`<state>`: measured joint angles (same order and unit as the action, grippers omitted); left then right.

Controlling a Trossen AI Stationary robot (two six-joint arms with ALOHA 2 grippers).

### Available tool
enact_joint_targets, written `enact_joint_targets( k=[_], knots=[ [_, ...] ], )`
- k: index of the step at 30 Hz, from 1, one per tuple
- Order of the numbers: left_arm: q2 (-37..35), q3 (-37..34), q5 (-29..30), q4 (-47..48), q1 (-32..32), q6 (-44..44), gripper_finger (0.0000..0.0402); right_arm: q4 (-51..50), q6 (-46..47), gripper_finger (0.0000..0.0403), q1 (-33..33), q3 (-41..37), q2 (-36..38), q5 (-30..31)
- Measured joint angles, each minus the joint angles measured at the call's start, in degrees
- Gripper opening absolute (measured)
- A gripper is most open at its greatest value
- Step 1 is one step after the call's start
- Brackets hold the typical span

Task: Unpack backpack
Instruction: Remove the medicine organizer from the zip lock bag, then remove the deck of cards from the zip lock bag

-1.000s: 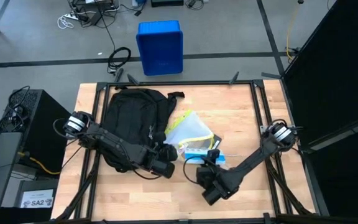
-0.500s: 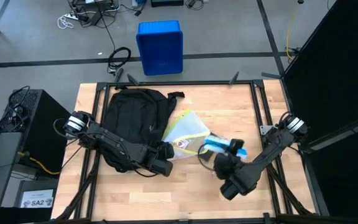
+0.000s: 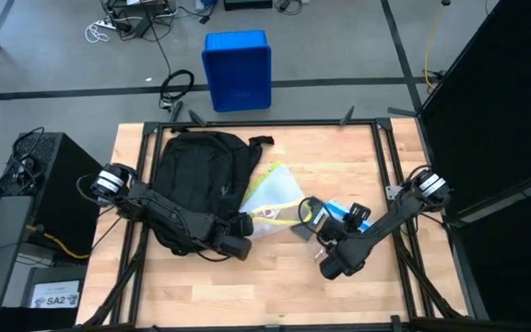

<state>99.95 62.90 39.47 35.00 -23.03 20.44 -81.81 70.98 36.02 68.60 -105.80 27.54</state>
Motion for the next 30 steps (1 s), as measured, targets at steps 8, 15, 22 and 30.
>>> enact_joint_targets(
  k=[8, 15, 22, 30],
  knots=[
    [-7.2, -9.8, -9.3, -18.7, 0.0, -9.8, 0.0000, 7.1, -1.8, 0.0163, -0.4, -2.5, 0.0, 0.5],
    [-12.1, -16.4, -11.2, -25.6, 0.2, -10.9, 0.0000, 7.0, -2.2, 0.0345, -0.4, 0.1, 0.0, 1.2],
    [-12.4, -17.6, -17.1, -29.9, 0.2, -14.0, 0.0000, 8.6, -6.3, 0.0324, -0.4, 4.3, 0.0, 5.1],
    [-12.4, -20.3, -25.5, -46.5, 0.3, -20.3, 0.0000, 39.3, -33.8, 0.0238, -0.4, 6.5, 0.0, 13.2]
  ],
)
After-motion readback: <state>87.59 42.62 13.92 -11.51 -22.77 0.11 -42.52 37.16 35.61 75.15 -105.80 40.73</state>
